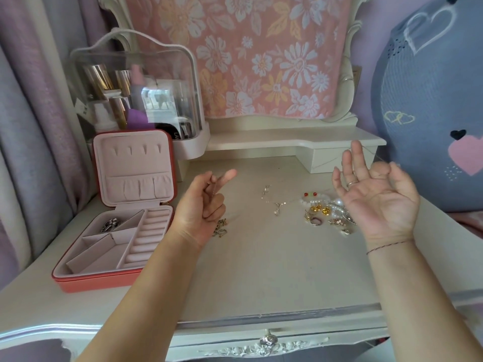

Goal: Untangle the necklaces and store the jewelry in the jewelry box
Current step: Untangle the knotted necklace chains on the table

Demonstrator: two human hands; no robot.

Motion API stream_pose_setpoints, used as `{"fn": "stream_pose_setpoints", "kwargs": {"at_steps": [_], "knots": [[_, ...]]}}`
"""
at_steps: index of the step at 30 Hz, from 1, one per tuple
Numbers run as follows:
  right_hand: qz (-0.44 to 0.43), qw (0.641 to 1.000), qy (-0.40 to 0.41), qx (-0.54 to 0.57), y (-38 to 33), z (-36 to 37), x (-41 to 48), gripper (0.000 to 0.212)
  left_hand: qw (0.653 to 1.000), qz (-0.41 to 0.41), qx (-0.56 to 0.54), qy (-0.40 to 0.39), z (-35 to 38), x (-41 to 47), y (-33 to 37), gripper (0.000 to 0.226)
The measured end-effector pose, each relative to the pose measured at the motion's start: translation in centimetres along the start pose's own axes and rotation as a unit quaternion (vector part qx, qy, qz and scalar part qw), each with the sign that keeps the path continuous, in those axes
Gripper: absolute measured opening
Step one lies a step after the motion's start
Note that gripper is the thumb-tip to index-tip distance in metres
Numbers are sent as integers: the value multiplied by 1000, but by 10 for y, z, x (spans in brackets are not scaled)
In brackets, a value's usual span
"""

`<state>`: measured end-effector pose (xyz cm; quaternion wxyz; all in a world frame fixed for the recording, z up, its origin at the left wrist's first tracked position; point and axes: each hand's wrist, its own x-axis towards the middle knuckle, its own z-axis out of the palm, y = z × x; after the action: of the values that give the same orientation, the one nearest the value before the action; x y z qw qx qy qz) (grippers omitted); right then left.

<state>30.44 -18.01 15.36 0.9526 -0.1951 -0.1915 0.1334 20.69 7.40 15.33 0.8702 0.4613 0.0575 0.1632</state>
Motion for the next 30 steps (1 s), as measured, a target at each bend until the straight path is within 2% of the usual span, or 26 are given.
{"fn": "stream_pose_setpoints", "kwargs": {"at_steps": [5, 13, 17, 18, 20, 24, 25, 27, 28, 30], "knots": [[50, 994, -51, -78, 6, 5, 1, 18, 993, -25, 113, -31, 5, -5, -3, 24], [124, 976, -93, -156, 14, 5, 4, 24, 979, -91, 172, -61, 5, -8, -7, 12], [151, 944, -82, -282, 25, 6, 3, 21, 962, -79, 253, -65, 7, -11, -7, 15], [142, 926, -66, -345, 29, 6, 2, 18, 954, -71, 284, -65, 8, -12, -7, 16], [112, 867, -40, -484, 39, 5, 0, 22, 938, -55, 338, -61, 8, -12, -9, 17], [54, 718, -24, -693, 52, -3, 0, 25, 918, -25, 395, -35, 9, -11, -12, 33], [46, 692, -23, -720, 53, -5, 1, 26, 915, -19, 403, -26, 8, -9, -14, 35], [32, 665, -29, -746, 57, -6, 1, 23, 902, -14, 431, -14, 6, -6, -18, 34], [23, 651, -36, -758, 60, -6, 1, 18, 894, -10, 447, -12, 5, -5, -20, 34], [7, 596, -57, -801, 64, -5, 2, 3, 873, 17, 487, -13, 4, -3, -26, 34]]}}
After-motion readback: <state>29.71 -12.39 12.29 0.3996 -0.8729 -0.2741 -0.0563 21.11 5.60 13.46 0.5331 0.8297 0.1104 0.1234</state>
